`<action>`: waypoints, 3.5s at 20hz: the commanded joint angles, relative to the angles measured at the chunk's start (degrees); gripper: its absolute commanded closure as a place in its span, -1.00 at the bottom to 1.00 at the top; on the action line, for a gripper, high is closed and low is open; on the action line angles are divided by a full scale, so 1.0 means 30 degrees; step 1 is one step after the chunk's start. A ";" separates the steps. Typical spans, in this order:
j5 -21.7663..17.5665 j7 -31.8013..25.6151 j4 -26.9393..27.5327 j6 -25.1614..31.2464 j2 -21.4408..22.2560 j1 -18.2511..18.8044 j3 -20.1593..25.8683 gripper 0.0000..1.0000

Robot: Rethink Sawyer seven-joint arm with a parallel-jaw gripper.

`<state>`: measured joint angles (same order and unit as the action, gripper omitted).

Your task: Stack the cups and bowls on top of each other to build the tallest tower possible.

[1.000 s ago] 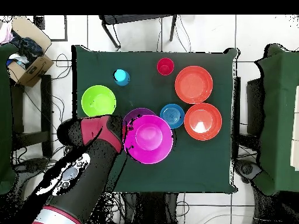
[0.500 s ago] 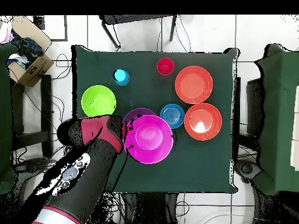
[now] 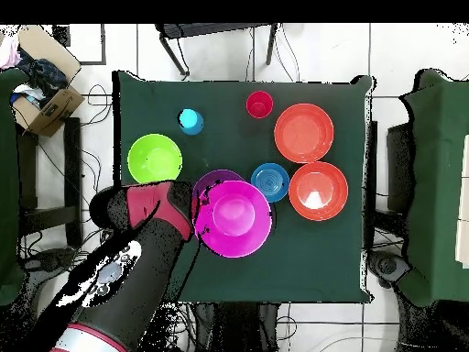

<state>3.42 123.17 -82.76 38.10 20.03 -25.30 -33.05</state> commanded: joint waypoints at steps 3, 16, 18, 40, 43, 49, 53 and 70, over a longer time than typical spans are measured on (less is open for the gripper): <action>-0.0479 0.1723 0.0564 0.0740 -0.0830 0.0320 0.1691 1.00; -0.0483 0.1560 0.0651 0.0865 -0.0812 0.0382 0.1717 -1.00; -0.0459 0.1553 0.0678 0.0933 -0.0803 0.0363 0.1707 -1.00; -0.0668 0.0917 0.0974 0.0421 -0.0964 0.0882 0.1908 -1.00; -0.0732 0.0796 0.1045 -0.0104 -0.1151 0.1143 0.2056 -1.00; -0.0854 0.0662 0.0752 -0.1517 -0.1443 0.1698 0.2518 -1.00; -0.0824 0.0607 0.0387 -0.2140 -0.1362 0.1977 0.2899 -1.00; -0.0866 0.0320 0.0031 -0.2177 -0.0812 0.2431 0.3656 1.00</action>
<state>3.22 123.17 -82.77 35.25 18.68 -18.51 -31.91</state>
